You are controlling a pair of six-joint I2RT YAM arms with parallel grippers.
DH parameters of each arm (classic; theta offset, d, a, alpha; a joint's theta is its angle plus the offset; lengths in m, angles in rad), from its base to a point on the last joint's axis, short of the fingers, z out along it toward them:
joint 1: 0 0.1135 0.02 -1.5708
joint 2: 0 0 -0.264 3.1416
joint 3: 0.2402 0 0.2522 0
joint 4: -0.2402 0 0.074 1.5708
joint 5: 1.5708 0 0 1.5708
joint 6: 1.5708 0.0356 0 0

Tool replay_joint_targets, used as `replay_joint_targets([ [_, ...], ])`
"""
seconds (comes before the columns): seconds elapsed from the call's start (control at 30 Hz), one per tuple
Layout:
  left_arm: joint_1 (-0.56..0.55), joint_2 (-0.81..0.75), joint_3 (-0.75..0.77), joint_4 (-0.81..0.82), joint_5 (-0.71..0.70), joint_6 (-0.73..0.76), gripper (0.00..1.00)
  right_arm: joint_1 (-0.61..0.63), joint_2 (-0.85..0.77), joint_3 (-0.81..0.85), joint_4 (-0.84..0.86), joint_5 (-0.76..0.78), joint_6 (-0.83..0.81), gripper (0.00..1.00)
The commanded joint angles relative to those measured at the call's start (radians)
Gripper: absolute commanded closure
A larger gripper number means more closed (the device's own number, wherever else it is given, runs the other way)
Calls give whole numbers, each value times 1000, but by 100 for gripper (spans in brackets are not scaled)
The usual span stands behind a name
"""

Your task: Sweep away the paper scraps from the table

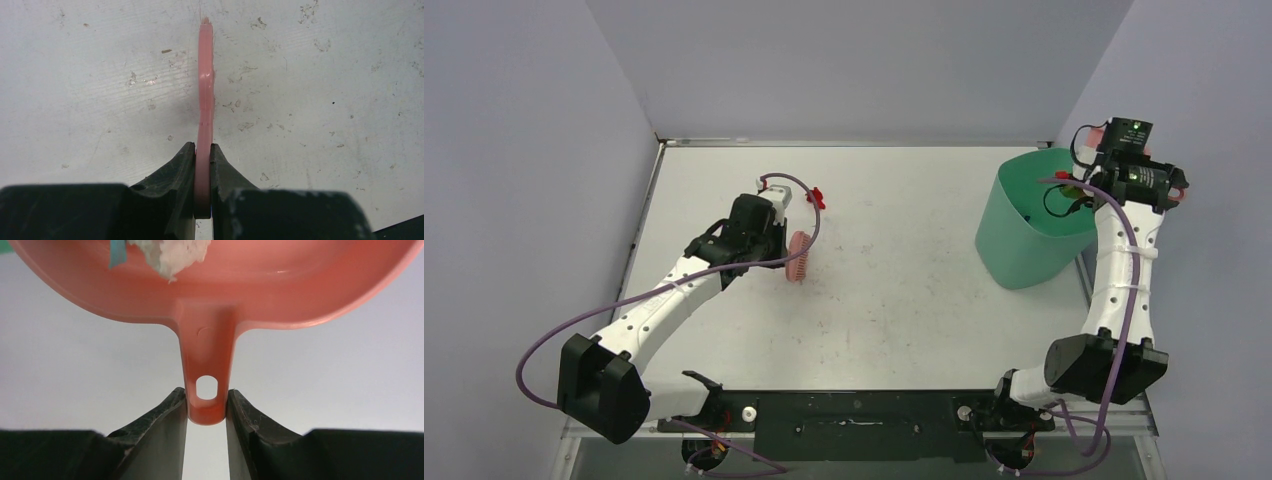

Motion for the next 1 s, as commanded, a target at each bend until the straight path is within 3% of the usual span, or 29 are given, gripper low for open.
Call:
replay_joint_targets([
  [0.0,-6,-8,51,14,-4,10,100,-3,-117,-129,287,112,-263,93],
  [0.1,-6,-7,51,14,-5,12,100,-3,-145,-210,343,138,-302,91],
  [0.57,-7,-4,51,14,-3,11,100,-6,-139,-187,317,115,-228,95],
  [0.7,-6,-6,51,15,-1,11,100,-6,-133,-172,368,92,-160,95],
  [0.83,-7,-1,51,16,-1,11,100,-6,-80,-21,272,18,-30,95],
  [0.97,-6,1,55,13,4,11,100,3,-55,9,243,-65,76,95],
])
